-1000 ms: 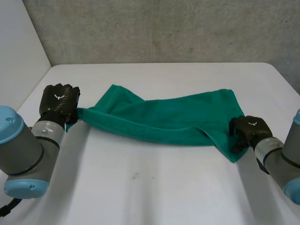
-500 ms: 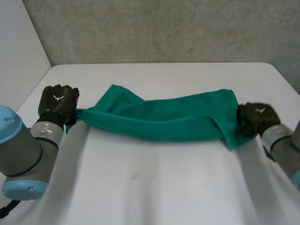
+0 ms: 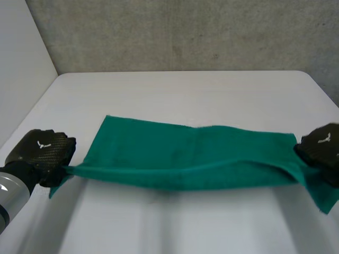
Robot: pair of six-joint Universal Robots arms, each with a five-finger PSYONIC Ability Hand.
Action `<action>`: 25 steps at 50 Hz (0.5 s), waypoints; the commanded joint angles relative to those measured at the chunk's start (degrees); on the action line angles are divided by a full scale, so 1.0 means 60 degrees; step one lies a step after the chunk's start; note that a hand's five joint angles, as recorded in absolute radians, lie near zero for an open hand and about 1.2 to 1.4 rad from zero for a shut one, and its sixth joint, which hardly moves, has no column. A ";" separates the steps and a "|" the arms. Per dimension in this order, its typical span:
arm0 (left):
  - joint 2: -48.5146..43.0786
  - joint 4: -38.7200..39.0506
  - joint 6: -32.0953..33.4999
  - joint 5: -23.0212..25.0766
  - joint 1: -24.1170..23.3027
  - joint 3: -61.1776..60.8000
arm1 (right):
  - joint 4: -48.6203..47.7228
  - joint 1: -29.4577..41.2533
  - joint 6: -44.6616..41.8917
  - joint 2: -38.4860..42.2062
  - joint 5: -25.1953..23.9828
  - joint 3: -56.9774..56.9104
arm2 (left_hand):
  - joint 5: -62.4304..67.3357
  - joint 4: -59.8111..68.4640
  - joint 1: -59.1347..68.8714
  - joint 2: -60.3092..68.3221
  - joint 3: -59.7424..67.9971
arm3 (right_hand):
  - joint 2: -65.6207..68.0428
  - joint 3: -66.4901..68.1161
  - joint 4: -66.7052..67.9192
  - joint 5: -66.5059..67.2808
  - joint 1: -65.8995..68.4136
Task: Fold the towel.
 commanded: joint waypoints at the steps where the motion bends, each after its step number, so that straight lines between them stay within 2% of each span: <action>1: -0.2013 0.1434 0.0262 0.0023 -0.0100 0.0338 | -0.1762 0.0265 0.0524 0.1796 0.0232 0.0260 | 0.2384 0.1921 0.2457 0.1872 0.1919 | 0.2071 0.2068 0.1981 0.2326 0.4009; 4: -0.2848 0.1728 0.0262 -0.0035 -0.0290 0.0909 | -0.2187 0.0338 0.0670 0.2382 0.0408 0.0055 | 0.2384 0.1921 0.2457 0.1872 0.1919 | 0.2071 0.2068 0.1981 0.2326 0.4009; 5: -0.3562 0.1932 0.0262 -0.0181 -0.0451 0.1462 | -0.2361 0.0352 0.0757 0.2716 0.0553 -0.0264 | 0.2384 0.1921 0.2457 0.1872 0.1919 | 0.2071 0.2068 0.1981 0.2326 0.4009; 9: -0.4418 0.2095 0.0262 -0.0548 -0.0730 0.2478 | -0.2932 0.0979 0.1341 0.3698 0.1299 -0.2471 | 0.2384 0.1921 0.2457 0.1872 0.1919 | 0.2071 0.2068 0.1981 0.2326 0.4009; 12: -0.5310 0.2605 0.0262 -0.1716 -0.1636 0.5120 | -0.3167 0.1172 0.1723 0.3846 0.1535 -0.3427 | 0.2384 0.1921 0.2457 0.1872 0.1919 | 0.2071 0.2068 0.1981 0.2326 0.4009; 13: -0.5399 0.2897 0.0262 -0.2184 -0.1827 0.6203 | -0.3459 0.1361 0.2189 0.3890 0.1739 -0.4432 | 0.2384 0.1921 0.2457 0.1872 0.1919 | 0.2071 0.2068 0.1981 0.2326 0.4009; 14: -0.5400 0.3074 0.0262 -0.2406 -0.1873 0.6736 | -0.3461 0.1363 0.2194 0.3891 0.1741 -0.4442 | 0.2384 0.1921 0.2457 0.1872 0.1919 | 0.2071 0.2068 0.1981 0.2326 0.4009; 16: -0.5327 0.3760 0.0190 -0.2904 -0.1902 0.8065 | -0.4321 0.1436 0.3098 0.3876 0.1858 -0.5988 | 0.2384 0.1921 0.2457 0.1872 0.1919 | 0.2071 0.2068 0.1981 0.2326 0.4009; 18: -0.5254 0.4391 0.0131 -0.3067 -0.1902 0.8715 | -0.5344 0.1451 0.3888 0.3687 0.1873 -0.6723 | 0.2384 0.1921 0.2457 0.1872 0.1919 | 0.2071 0.2068 0.1981 0.2326 0.4009; 19: -0.5181 0.4757 0.0130 -0.3140 -0.1902 0.8965 | -0.5351 0.1451 0.3893 0.3686 0.1873 -0.6727 | 0.2384 0.1921 0.2457 0.1872 0.1919 | 0.2071 0.2068 0.1981 0.2326 0.4009; 21: -0.4873 0.5652 0.0057 -0.3200 -0.1902 0.9231 | -0.6345 0.1465 0.4551 0.2970 0.1888 -0.6874 | 0.2384 0.1921 0.2457 0.1872 0.1919 | 0.2071 0.2068 0.1981 0.2326 0.4009; 25: -0.4741 0.6006 -0.0016 -0.3156 -0.2049 0.8982 | -0.6041 0.1437 0.4684 0.2382 0.1713 -0.6669 | 0.2384 0.1921 0.2457 0.1872 0.1919 | 0.2071 0.2068 0.1981 0.2326 0.4009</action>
